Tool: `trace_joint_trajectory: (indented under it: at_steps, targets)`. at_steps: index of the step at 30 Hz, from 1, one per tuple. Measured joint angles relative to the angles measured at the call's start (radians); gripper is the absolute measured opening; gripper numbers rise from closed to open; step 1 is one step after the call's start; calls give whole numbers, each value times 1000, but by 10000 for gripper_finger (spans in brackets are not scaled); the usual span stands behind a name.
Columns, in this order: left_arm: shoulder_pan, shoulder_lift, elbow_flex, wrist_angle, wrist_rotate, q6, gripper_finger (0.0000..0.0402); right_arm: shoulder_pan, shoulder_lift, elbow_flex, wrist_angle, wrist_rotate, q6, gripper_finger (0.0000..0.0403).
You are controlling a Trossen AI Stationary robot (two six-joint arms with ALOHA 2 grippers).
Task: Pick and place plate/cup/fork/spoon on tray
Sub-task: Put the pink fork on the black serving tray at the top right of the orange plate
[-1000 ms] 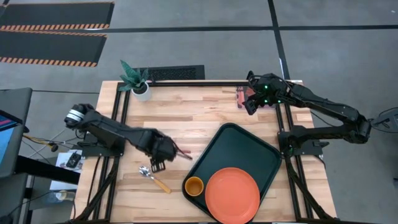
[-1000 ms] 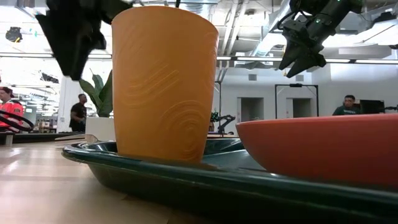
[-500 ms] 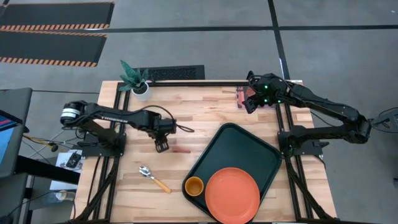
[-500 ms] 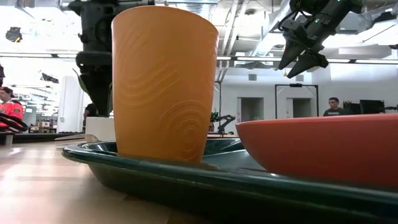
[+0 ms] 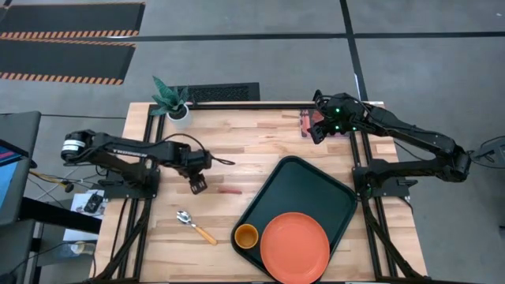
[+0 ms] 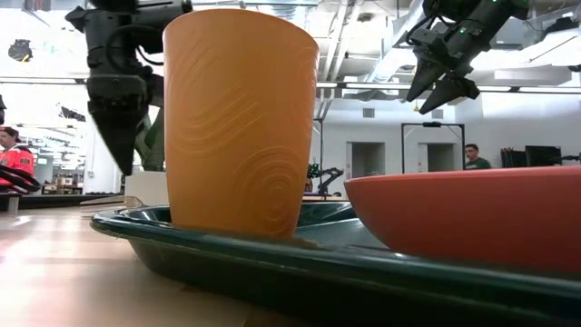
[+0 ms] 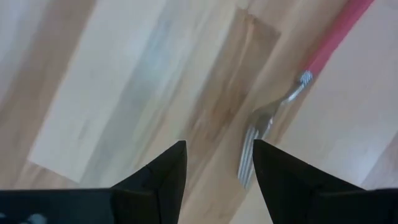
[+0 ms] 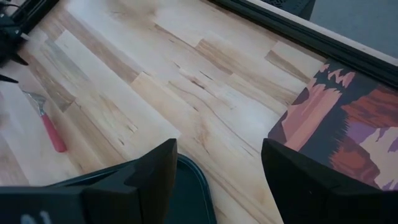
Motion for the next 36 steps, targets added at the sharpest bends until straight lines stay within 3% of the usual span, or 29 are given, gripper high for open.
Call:
trace_joint_trajectory:
  at_steps: [10,21,36]
  targets:
    - [-94,1,-21,0,-63,-59,170,0,0,0,0,0,-1,260]
    - [-102,2,-114,59,-2,-123,169,0,0,0,0,0,-2,260]
    - [-153,0,-135,56,-27,-169,169,0,0,0,0,0,-1,260]
